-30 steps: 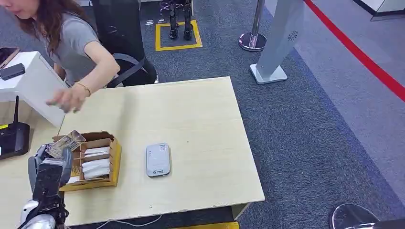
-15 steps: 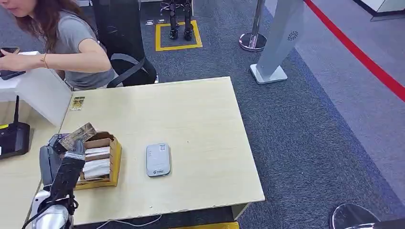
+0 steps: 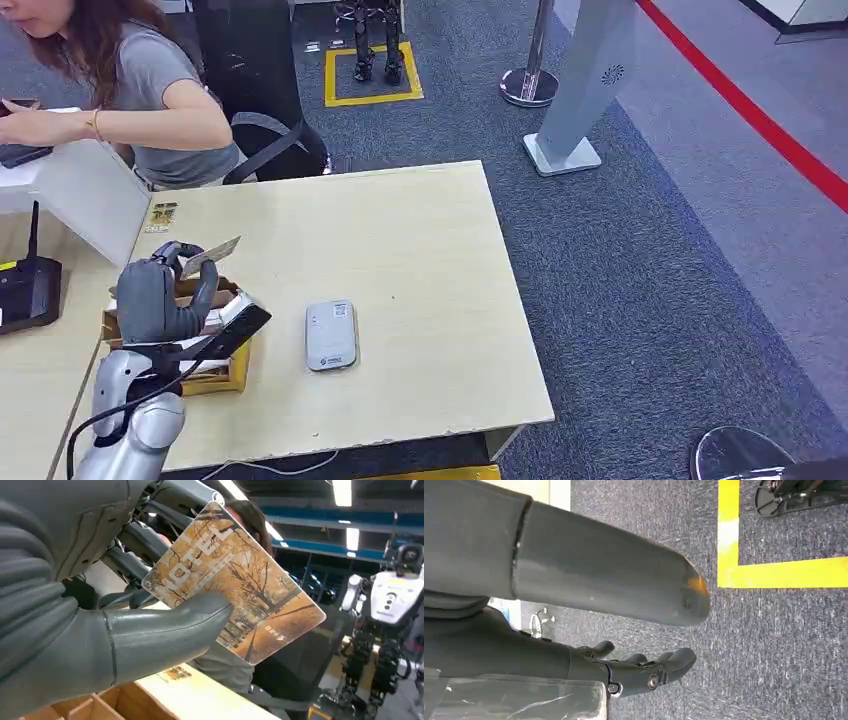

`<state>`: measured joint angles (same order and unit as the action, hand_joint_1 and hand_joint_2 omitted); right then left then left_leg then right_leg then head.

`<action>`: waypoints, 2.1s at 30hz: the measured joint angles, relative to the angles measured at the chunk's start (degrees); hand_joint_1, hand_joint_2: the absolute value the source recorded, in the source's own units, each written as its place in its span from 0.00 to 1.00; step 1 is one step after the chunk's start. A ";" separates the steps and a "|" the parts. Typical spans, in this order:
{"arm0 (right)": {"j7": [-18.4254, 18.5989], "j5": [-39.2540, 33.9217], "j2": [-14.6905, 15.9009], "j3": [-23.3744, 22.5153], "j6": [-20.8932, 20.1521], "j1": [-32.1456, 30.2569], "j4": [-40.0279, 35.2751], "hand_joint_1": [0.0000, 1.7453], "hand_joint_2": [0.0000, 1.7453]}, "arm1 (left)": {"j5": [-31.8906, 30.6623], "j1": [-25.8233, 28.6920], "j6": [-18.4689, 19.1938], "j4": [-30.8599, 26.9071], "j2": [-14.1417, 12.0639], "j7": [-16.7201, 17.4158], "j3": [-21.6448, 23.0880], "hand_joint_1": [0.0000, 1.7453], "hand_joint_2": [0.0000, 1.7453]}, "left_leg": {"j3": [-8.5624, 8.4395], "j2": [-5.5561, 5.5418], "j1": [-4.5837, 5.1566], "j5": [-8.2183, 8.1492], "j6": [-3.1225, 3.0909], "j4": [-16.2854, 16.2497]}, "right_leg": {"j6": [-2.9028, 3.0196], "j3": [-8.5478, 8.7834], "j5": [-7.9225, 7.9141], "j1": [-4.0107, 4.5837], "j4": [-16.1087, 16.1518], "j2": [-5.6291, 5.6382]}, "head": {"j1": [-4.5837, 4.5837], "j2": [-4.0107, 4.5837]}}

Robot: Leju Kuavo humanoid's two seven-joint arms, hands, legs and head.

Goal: Pass the card to the sensor for recognition and then transmit it.

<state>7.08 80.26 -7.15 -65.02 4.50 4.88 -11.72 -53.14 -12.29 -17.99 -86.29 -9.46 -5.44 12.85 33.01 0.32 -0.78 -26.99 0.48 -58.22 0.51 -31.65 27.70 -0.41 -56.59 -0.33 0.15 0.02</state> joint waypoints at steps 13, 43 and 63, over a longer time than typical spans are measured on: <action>0.00 0.02 0.00 0.26 0.04 -0.01 0.00 0.00 0.00 | -0.35 -0.84 -0.31 2.75 -0.74 0.17 1.83 1.00 1.00 | 0.00 0.00 0.00 0.00 0.00 0.00 | 0.00 -0.01 0.00 0.00 0.00 0.00 | 0.00 0.00; 0.68 1.36 0.00 1.88 -0.66 0.06 0.00 0.00 0.00 | -16.79 -7.97 2.23 17.66 -2.49 3.02 20.54 1.00 1.00 | 0.02 0.00 0.02 0.00 0.00 0.00 | -0.01 -0.02 0.00 0.00 0.00 0.00 | 0.00 0.00; 0.68 1.53 0.00 2.78 -0.46 0.08 0.00 0.00 0.00 | -17.75 -10.46 5.42 20.00 -3.02 2.21 23.58 1.00 1.00 | 0.03 -0.01 0.02 0.00 0.00 0.00 | -0.01 -0.01 0.00 0.00 0.00 0.00 | 0.00 0.00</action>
<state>7.76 81.79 -7.15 -62.25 4.04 4.96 -11.72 -70.88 -22.75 -12.57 -66.29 -12.48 -3.23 36.44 33.04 0.31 -0.75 -27.00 0.47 -58.22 0.51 -31.67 27.70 -0.41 -56.60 -0.33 0.15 0.02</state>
